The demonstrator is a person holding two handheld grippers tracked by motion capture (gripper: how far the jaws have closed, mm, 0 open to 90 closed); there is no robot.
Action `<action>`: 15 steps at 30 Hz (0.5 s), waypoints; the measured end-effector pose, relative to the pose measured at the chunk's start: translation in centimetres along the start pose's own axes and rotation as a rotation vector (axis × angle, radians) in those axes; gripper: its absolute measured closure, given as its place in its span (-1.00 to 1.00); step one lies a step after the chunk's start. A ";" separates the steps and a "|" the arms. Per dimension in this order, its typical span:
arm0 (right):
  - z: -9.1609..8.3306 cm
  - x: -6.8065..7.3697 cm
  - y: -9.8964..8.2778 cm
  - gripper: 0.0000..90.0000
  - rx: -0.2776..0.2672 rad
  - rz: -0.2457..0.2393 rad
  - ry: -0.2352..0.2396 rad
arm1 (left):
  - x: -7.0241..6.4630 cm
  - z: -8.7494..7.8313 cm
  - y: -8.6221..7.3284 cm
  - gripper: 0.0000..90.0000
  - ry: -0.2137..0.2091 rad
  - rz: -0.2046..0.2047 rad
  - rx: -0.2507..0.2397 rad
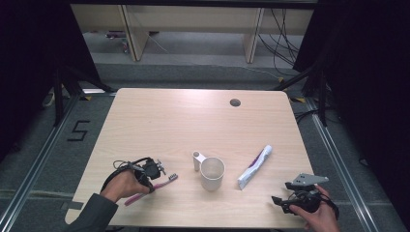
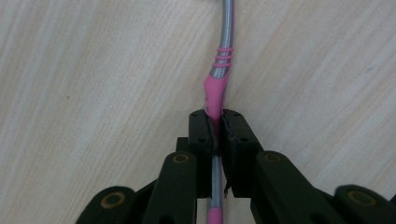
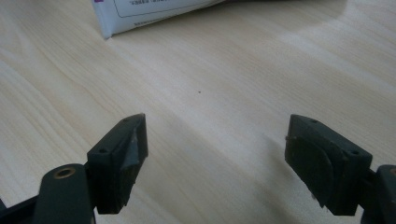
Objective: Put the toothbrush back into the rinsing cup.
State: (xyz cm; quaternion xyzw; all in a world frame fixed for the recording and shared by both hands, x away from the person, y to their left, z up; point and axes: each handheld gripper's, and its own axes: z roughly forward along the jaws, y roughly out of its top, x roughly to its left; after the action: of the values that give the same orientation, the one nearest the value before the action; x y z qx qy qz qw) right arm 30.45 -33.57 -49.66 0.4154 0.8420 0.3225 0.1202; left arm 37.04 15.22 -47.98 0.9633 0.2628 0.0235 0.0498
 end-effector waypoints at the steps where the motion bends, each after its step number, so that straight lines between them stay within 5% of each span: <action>1: 0.0 -0.1 0.0 -0.51 0.001 -0.008 -0.004 | 0.0 0.0 0.1 0.83 0.003 0.000 0.006; 7: 0.0 0.0 0.0 -0.51 0.003 0.005 0.002 | 0.1 0.0 0.3 0.84 -0.006 0.009 0.025; 15: -0.1 0.0 0.0 -0.51 -0.005 0.021 0.005 | 0.5 -1.3 -0.5 0.84 0.003 -0.020 -0.088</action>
State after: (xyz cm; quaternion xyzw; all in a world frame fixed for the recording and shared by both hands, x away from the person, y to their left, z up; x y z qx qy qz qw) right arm 30.41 -33.61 -49.51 0.4232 0.8370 0.3271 0.1158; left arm 37.18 16.01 -46.76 0.9575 0.2710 0.0358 0.0920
